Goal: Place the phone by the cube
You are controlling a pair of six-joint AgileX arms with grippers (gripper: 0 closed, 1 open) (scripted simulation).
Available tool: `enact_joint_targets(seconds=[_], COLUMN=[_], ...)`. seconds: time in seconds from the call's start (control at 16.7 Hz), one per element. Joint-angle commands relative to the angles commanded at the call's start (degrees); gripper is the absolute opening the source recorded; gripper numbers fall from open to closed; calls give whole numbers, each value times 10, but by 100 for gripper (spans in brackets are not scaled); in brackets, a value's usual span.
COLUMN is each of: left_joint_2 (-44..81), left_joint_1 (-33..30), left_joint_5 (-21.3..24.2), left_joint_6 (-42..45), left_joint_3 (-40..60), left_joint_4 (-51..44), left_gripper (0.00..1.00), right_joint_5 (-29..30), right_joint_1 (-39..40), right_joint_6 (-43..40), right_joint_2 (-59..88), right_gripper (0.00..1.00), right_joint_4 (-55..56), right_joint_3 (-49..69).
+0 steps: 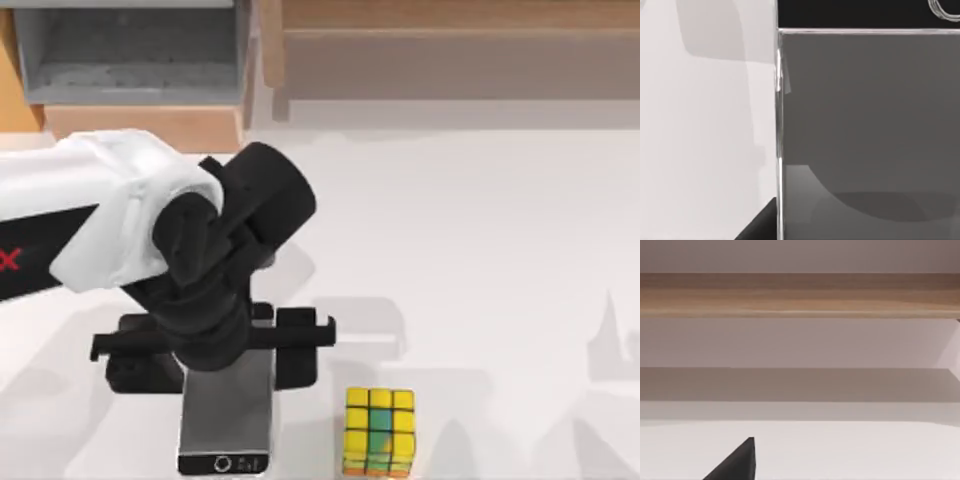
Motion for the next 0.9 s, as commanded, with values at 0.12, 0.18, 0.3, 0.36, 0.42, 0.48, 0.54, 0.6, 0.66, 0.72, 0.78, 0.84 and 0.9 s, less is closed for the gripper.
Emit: enact_joint_targets(seconds=[0.12, 0.18, 0.3, 0.36, 0.42, 0.48, 0.54, 0.6, 0.66, 0.72, 0.78, 0.84, 0.9], left_joint_2=[7, 11, 16, 17, 17, 17, 17, 17, 16, 16, 16, 16, 18], left_joint_1=[-2, -3, -6, -7, -8, -7, -6, -5, -2, 0, 2, 3, 4], left_joint_5=[10, 15, 24, 27, 29, 29, 28, 25, 22, 17, 13, 8, 3], left_joint_6=[-3, -4, -7, -7, -7, -6, -4, -2, 0, 3, 5, 7, 8], left_joint_3=[-8, -12, -21, -25, -29, -34, -38, -44, -49, -54, -58, -63, -68], left_joint_4=[8, 10, 15, 18, 22, 27, 32, 38, 45, 51, 56, 61, 65], left_gripper=[0, 0, 0, 0, 0, 0, 0, 0, 0, 0, 0, 0, 0], right_joint_5=[0, 0, 0, 0, 0, 0, 0, 0, 0, 0, 0, 0, 0], right_joint_1=[0, 0, 0, 0, 0, 0, 0, 0, 0, 0, 0, 0, 0], right_joint_6=[0, 0, 0, 0, 0, 0, 0, 0, 0, 0, 0, 0, 0], right_joint_2=[0, 0, 0, 0, 0, 0, 0, 0, 0, 0, 0, 0, 0], right_gripper=[100, 100, 100, 100, 100, 100, 100, 100, 100, 100, 100, 100, 100], right_joint_4=[0, 0, 0, 0, 0, 0, 0, 0, 0, 0, 0, 0, 0], right_joint_3=[0, 0, 0, 0, 0, 0, 0, 0, 0, 0, 0, 0, 0])
